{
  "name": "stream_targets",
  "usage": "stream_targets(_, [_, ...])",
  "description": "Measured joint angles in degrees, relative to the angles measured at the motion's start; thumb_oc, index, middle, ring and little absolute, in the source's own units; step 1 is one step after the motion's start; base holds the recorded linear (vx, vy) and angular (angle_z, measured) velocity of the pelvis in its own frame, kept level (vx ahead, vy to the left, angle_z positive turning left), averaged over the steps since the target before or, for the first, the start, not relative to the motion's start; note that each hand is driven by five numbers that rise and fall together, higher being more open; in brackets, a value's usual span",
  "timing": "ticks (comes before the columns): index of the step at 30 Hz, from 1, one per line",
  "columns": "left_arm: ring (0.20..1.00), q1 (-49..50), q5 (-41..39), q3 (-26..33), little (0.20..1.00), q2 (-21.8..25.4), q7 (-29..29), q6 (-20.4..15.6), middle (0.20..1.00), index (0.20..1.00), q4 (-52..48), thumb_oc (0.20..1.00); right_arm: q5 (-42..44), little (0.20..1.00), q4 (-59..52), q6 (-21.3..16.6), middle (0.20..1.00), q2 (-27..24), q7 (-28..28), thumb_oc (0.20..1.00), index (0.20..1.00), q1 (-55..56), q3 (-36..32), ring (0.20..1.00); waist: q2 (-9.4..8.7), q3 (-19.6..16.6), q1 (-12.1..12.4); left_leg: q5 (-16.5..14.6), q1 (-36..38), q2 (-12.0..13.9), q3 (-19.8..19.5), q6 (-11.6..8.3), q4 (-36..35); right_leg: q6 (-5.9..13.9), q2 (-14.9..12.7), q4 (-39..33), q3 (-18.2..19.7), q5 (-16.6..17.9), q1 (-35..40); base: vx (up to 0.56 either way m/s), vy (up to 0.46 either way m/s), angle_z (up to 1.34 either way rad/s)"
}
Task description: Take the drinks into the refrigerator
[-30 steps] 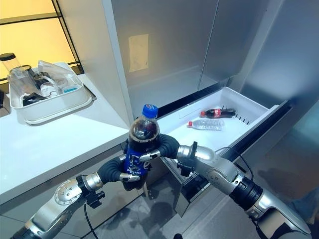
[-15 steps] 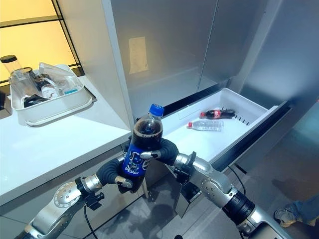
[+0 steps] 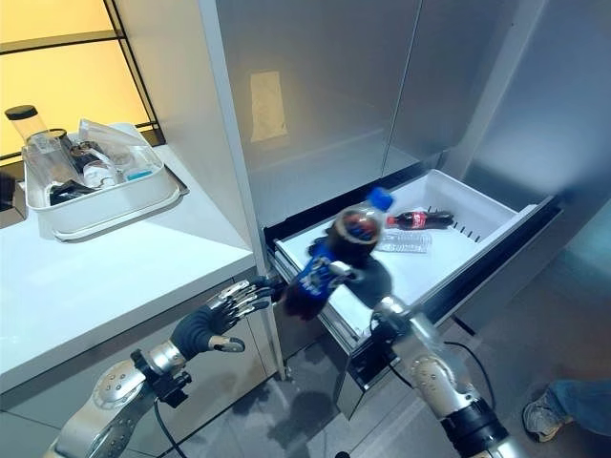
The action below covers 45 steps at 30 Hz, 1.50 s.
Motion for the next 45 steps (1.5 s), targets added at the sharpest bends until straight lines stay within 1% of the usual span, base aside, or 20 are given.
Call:
stream_targets(2, [1.000, 0.46, -0.50, 0.10, 1.000, -0.02, -0.02, 0.01, 1.000, 1.000, 0.00, 1.000, 0.48, 0.200, 0.08, -1.03, 0.200, -0.23, -0.27, 0.200, 0.200, 0.75, -1.50, 0.200, 0.10, 0.06, -0.32, 0.01, -0.45, 0.01, -0.03, 0.00, 0.01, 0.00, 0.05, 0.01, -0.01, 0.01, -0.43, 0.00, 0.000, 0.00])
stream_targets(6, [1.000, 1.98, -0.76, 4.08, 1.000, -2.04, 0.03, 0.00, 1.000, 1.000, 0.03, 1.000, 0.47, 0.200, 0.11, -1.63, 0.200, -1.12, -1.08, 0.200, 0.200, 2.88, -4.71, 0.200, 0.41, 0.58, -0.19, 0.03, -0.52, 0.04, -0.06, 0.00, 0.22, 0.01, 0.09, 0.00, -0.03, 0.01, -0.48, 0.00, 0.000, 0.00])
stream_targets(10, [1.000, 3.33, -0.87, 6.63, 1.000, -2.47, 0.46, -0.03, 1.000, 1.000, 0.06, 1.000, 0.44, 0.200, 0.24, -2.10, 0.200, -1.91, -1.92, 0.200, 0.200, 3.71, -6.55, 0.200, 0.29, 1.31, -0.10, 0.03, -0.60, 0.07, -0.23, 0.00, 0.19, 0.10, 0.08, -0.01, -0.22, -0.07, -0.47, 0.00, -0.003, 0.02])
stream_targets(13, [1.000, 4.10, -0.87, 7.50, 1.000, -2.54, 0.48, -0.13, 1.000, 1.000, 0.06, 1.000, 0.03, 0.200, 0.29, -2.10, 0.200, -3.87, -1.99, 0.200, 0.200, 3.86, -7.64, 0.200, 0.04, 2.02, 0.08, 0.02, -0.67, 0.05, -0.39, 0.01, 0.03, 0.15, 0.02, -0.01, -0.37, -0.11, -0.45, 0.00, -0.007, 0.02])
stream_targets(15, [1.000, 5.03, -0.89, 8.84, 1.000, -3.00, 0.72, -0.15, 1.000, 1.000, 0.10, 1.000, -1.99, 0.200, 0.44, -2.15, 0.200, -6.68, -2.25, 0.200, 0.200, 3.89, -7.76, 0.200, -0.24, 2.41, 0.00, 0.02, -0.81, 0.05, -0.51, 0.01, 0.11, 0.16, 0.02, -0.01, -0.46, -0.13, -0.54, -0.01, -0.011, 0.04])
stream_targets(18, [1.000, 5.10, -1.00, 9.97, 1.000, -3.05, 0.87, -0.34, 1.000, 1.000, 0.10, 1.000, -4.20, 0.200, 2.42, -2.60, 0.200, -8.50, -2.96, 0.200, 0.200, 3.79, -8.33, 0.200, -0.81, 3.01, 0.26, 0.03, -1.42, 0.06, -1.03, 0.02, 0.25, 0.15, -0.02, -0.01, -0.74, -0.17, -0.88, -0.04, -0.023, 0.08])
stream_targets(22, [1.000, 4.92, -1.41, 10.78, 1.000, -4.06, 1.92, -1.55, 1.000, 1.000, 0.22, 1.000, -7.15, 0.200, 5.57, -2.65, 0.200, -10.69, -4.22, 0.200, 0.200, 3.46, -8.33, 0.200, -1.15, 3.66, 1.75, 0.18, -3.09, 0.02, -1.18, 0.06, 0.29, 0.12, -0.05, 0.01, -0.90, -0.13, -2.47, -0.06, -0.023, 0.02])
stream_targets(25, [1.000, 4.81, -1.44, 10.77, 1.000, -4.08, 2.51, -2.56, 1.000, 1.000, 0.22, 1.000, -8.13, 0.200, 5.88, -2.64, 0.200, -12.38, -4.90, 0.200, 0.200, 2.49, -8.32, 0.200, -0.94, 5.01, 1.92, 0.52, -3.67, -0.02, -1.63, 0.08, 0.30, 0.10, -0.13, 0.02, -1.28, -0.10, -2.84, -0.09, -0.019, 0.09])
stream_targets(27, [1.000, 4.46, -2.80, 10.71, 1.000, -4.17, 2.84, -2.90, 1.000, 1.000, 0.22, 1.000, -9.07, 0.200, 6.08, -2.65, 0.200, -14.51, -5.10, 0.200, 0.200, 1.00, -8.20, 0.200, -0.78, 6.11, 2.52, 0.63, -4.79, -0.11, -1.87, 0.11, 0.40, 0.06, -0.25, 0.03, -1.49, -0.05, -3.90, -0.08, -0.022, 0.07])
stream_targets(30, [1.000, 3.22, -3.68, 10.55, 1.000, -3.96, 3.04, -3.28, 1.000, 1.000, 0.23, 1.000, -10.90, 0.200, 8.48, -2.62, 0.200, -19.61, -5.14, 0.200, 0.200, -4.45, -6.87, 0.200, -0.78, 8.50, 3.07, 0.96, -7.53, -0.18, -2.88, 0.03, 1.16, -0.51, -0.44, 0.08, -2.43, 0.51, -5.88, -0.07, -0.015, 0.14])
stream_targets(31, [1.000, 2.87, -3.70, 10.54, 1.000, -3.94, 3.10, -3.34, 1.000, 1.000, 0.23, 1.000, -11.45, 0.200, 9.44, -2.60, 0.200, -20.31, -5.30, 0.200, 0.200, -5.85, -6.83, 0.200, -0.76, 8.91, 3.33, 1.02, -8.01, -0.15, -2.90, -0.02, 1.20, -0.56, -0.42, 0.10, -2.46, 0.57, -6.28, -0.09, -0.020, 0.08])
stream_targets(32, [1.000, 2.18, -4.26, 10.46, 1.000, -3.67, 3.23, -3.81, 1.000, 1.000, 0.22, 1.000, -11.89, 0.200, 10.97, -2.60, 0.200, -22.68, -5.48, 0.200, 0.200, -8.70, -6.09, 0.200, -0.65, 9.85, 3.67, 1.02, -8.89, -0.16, -3.17, -0.03, 1.72, -0.60, -0.49, 0.16, -2.68, 0.61, -6.88, -0.06, -0.014, 0.06])
stream_targets(34, [1.000, 1.31, -5.14, 10.43, 1.000, -3.63, 3.29, -4.11, 1.000, 1.000, 0.22, 1.000, -11.98, 0.200, 13.41, -2.60, 0.200, -24.40, -5.85, 0.200, 0.200, -12.42, -5.32, 0.200, -0.55, 10.92, 3.60, 1.03, -9.59, -0.09, -3.47, -0.06, 1.86, -0.65, -0.45, 0.12, -2.97, 0.65, -7.29, -0.10, -0.017, 0.09])
stream_targets(35, [1.000, 0.68, -5.19, 10.05, 1.000, -3.28, 3.32, -4.38, 1.000, 1.000, 0.21, 1.000, -11.96, 0.200, 14.46, -2.70, 0.200, -27.04, -5.63, 0.200, 0.200, -14.50, -3.30, 0.200, -0.51, 11.17, 3.75, 1.06, -10.29, -0.09, -3.57, -0.10, 1.98, -0.64, -0.46, 0.16, -3.18, 0.64, -7.92, -0.08, -0.012, 0.08])
stream_targets(37, [1.000, -0.09, -5.21, 9.83, 1.000, -2.28, 3.32, -4.74, 1.000, 1.000, 0.21, 1.000, -12.31, 0.200, 16.16, -2.92, 0.200, -30.03, -4.95, 0.200, 0.200, -17.27, -1.08, 0.200, -0.43, 12.34, 4.30, 1.06, -10.67, -0.11, -4.01, -0.10, 2.14, -0.65, -0.52, 0.18, -3.66, 0.64, -8.09, -0.07, -0.008, 0.07])
stream_targets(39, [1.000, -1.94, -5.25, 9.43, 1.000, -1.01, 3.39, -5.20, 1.000, 1.000, 0.20, 1.000, -14.38, 0.200, 20.73, -3.00, 0.200, -35.26, -4.33, 0.200, 0.200, -22.69, 4.18, 0.200, -0.51, 14.15, 4.67, 1.09, -11.60, -0.13, -4.25, -0.13, 2.39, -0.63, -0.59, 0.51, -3.82, 0.61, -8.98, -0.08, -0.008, 0.05])
stream_targets(41, [1.000, -2.75, -5.29, 9.45, 1.000, -0.99, 3.83, -5.47, 1.000, 1.000, 0.18, 1.000, -17.15, 0.200, 23.11, -2.75, 0.200, -37.88, -3.92, 0.200, 0.200, -25.04, 6.14, 0.200, -0.58, 15.46, 4.85, 1.10, -12.46, -0.17, -4.39, -0.13, 2.79, -0.59, -0.68, 0.87, -3.99, 0.58, -9.74, -0.04, -0.008, 0.05])
stream_targets(43, [1.000, -2.80, -5.32, 9.46, 1.000, -0.92, 3.95, -5.54, 1.000, 1.000, 0.18, 1.000, -19.13, 0.200, 24.59, -2.51, 0.200, -38.22, -3.92, 0.200, 0.200, -26.21, 6.73, 0.200, -0.58, 16.93, 5.20, 1.10, -12.55, -0.16, -4.47, -0.13, 2.82, -0.60, -0.70, 0.89, -4.09, 0.58, -9.79, -0.07, -0.014, 0.03])
stream_targets(44, [1.000, -2.85, -5.40, 9.56, 1.000, -0.75, 4.02, -5.73, 1.000, 1.000, 0.18, 1.000, -19.96, 0.200, 25.72, -2.54, 0.200, -38.25, -3.84, 0.200, 0.200, -27.89, 8.14, 0.200, -0.62, 17.48, 5.35, 1.10, -12.63, -0.18, -4.50, -0.13, 2.89, -0.60, -0.73, 0.92, -4.12, 0.58, -9.82, -0.10, -0.016, 0.00])
stream_targets(45, [1.000, -2.94, -5.83, 9.36, 1.000, 0.11, 4.10, -5.89, 1.000, 1.000, 0.18, 1.000, -22.35, 0.200, 28.23, -2.38, 0.200, -39.09, -3.85, 0.200, 0.200, -31.90, 12.13, 0.200, -0.55, 18.53, 4.92, 1.10, -12.76, -0.26, -4.52, -0.13, 2.97, -0.59, -0.80, 0.99, -4.12, 0.57, -9.97, -0.05, -0.006, 0.01])
